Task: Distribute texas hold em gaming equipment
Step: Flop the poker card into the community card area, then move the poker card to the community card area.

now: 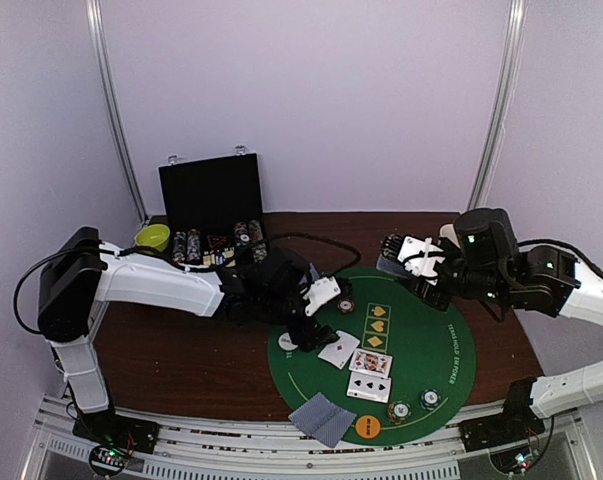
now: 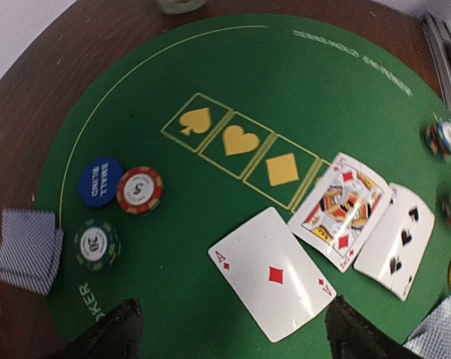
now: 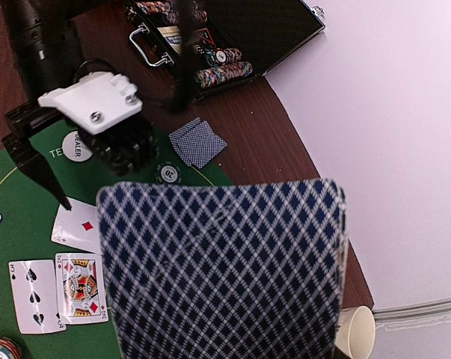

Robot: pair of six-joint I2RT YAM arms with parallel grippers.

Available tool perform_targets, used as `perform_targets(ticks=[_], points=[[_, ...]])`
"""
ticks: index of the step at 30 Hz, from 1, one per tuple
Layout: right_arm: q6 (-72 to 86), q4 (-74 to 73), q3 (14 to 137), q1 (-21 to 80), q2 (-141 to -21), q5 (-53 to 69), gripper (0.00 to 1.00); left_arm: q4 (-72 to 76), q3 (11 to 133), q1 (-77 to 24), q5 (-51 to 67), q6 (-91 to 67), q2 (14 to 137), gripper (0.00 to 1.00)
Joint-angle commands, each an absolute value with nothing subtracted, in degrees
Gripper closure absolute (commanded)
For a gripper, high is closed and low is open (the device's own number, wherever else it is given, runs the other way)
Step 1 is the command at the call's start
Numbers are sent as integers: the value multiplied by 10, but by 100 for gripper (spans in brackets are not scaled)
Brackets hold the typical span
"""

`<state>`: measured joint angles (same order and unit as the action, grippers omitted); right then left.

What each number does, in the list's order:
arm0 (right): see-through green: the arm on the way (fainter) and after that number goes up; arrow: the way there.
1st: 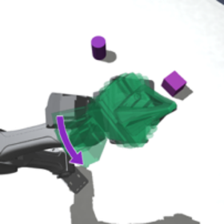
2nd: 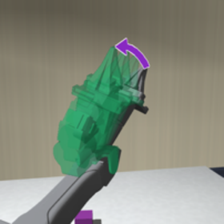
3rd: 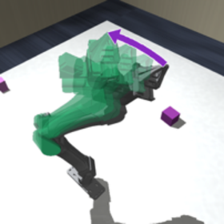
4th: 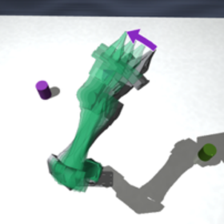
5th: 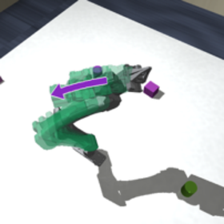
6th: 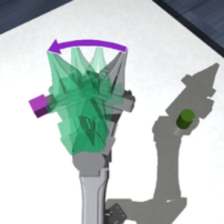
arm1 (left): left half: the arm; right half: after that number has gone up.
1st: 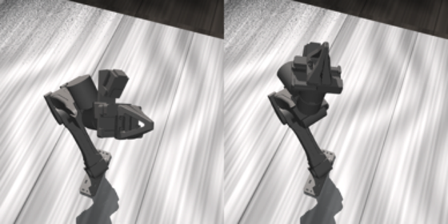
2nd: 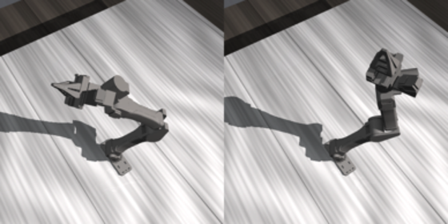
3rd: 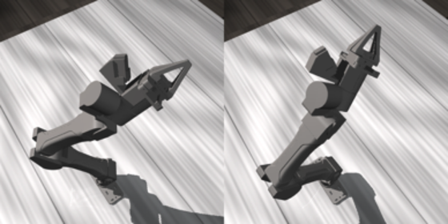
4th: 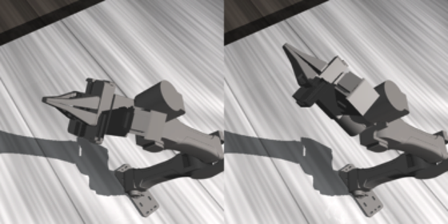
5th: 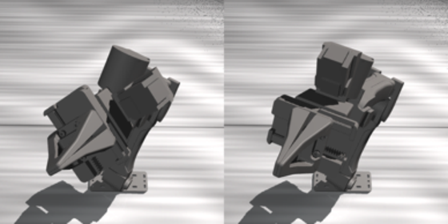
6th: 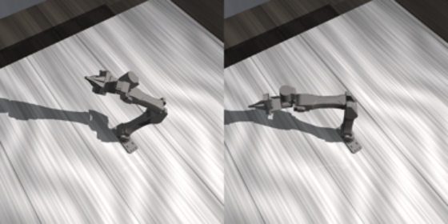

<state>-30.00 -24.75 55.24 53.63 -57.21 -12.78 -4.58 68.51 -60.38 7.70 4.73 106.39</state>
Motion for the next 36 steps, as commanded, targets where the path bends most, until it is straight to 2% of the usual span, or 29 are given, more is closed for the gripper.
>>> perform_targets(ticks=[1,3,8,11,36], points=[[-294,-240,541,534,-556,-127,56,-74,689,-614,45,-165,1055,3],[-294,-238,539,534,-556,-127,56,-82,694,-634,-12,-171,1064,2],[-293,-240,541,534,-556,-127,56,-99,719,-642,-50,-178,1103,3],[-294,-242,540,534,-554,-129,56,-103,739,-643,-23,-171,1126,7],[-294,-240,540,534,-554,-126,56,-154,792,-647,-26,-148,1224,7]])
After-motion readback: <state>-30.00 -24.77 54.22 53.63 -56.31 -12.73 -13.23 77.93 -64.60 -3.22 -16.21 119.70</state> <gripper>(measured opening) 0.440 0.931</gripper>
